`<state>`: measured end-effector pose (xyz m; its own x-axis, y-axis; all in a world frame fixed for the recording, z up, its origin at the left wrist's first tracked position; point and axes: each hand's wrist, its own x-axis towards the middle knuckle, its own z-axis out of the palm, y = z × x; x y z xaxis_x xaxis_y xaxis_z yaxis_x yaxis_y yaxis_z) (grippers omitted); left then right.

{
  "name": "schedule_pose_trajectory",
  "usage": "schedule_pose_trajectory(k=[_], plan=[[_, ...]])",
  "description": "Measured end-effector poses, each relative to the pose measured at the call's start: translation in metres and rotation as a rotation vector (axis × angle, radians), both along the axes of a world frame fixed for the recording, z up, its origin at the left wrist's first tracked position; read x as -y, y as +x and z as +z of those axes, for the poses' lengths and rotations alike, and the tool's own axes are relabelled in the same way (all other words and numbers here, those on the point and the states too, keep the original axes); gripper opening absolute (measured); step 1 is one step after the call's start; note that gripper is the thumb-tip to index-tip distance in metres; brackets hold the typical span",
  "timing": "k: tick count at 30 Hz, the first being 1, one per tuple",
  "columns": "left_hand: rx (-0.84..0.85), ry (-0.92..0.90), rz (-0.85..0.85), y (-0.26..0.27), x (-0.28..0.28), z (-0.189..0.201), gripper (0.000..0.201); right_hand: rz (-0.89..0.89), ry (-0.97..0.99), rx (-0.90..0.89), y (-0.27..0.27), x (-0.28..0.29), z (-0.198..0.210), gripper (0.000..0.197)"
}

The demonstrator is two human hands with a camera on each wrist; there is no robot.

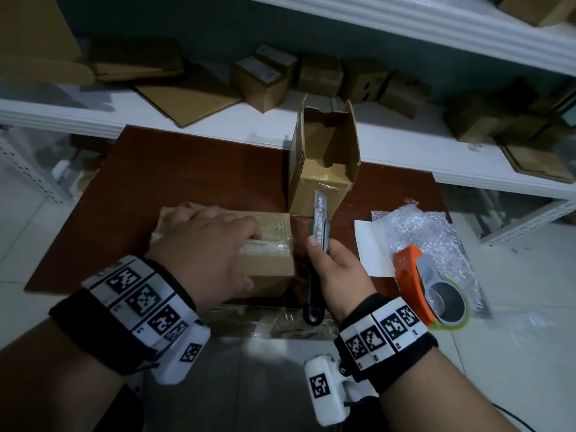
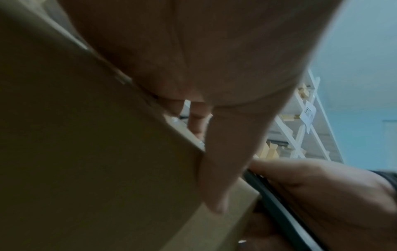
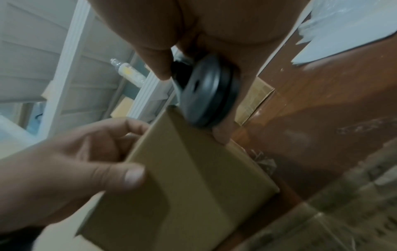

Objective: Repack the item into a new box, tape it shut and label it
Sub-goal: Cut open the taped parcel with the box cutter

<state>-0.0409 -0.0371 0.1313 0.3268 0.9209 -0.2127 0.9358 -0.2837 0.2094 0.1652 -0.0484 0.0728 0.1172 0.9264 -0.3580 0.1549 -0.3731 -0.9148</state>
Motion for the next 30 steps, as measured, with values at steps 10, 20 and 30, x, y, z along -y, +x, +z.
schedule_pose_trajectory(k=[10, 20, 30], plan=[[0.040, 0.006, 0.074, 0.009, -0.006, -0.009, 0.061, 0.222, 0.115, 0.290, 0.035, -0.004, 0.016, 0.045], [0.111, -0.047, 0.002, 0.002, -0.014, -0.017, 0.059, 0.510, 0.090, 0.696, 0.041, 0.002, 0.021, 0.065], [0.080, -0.008, -0.065, 0.001, -0.014, -0.017, 0.061, 0.614, 0.052, 0.935, 0.039, 0.003, 0.041, 0.063]])
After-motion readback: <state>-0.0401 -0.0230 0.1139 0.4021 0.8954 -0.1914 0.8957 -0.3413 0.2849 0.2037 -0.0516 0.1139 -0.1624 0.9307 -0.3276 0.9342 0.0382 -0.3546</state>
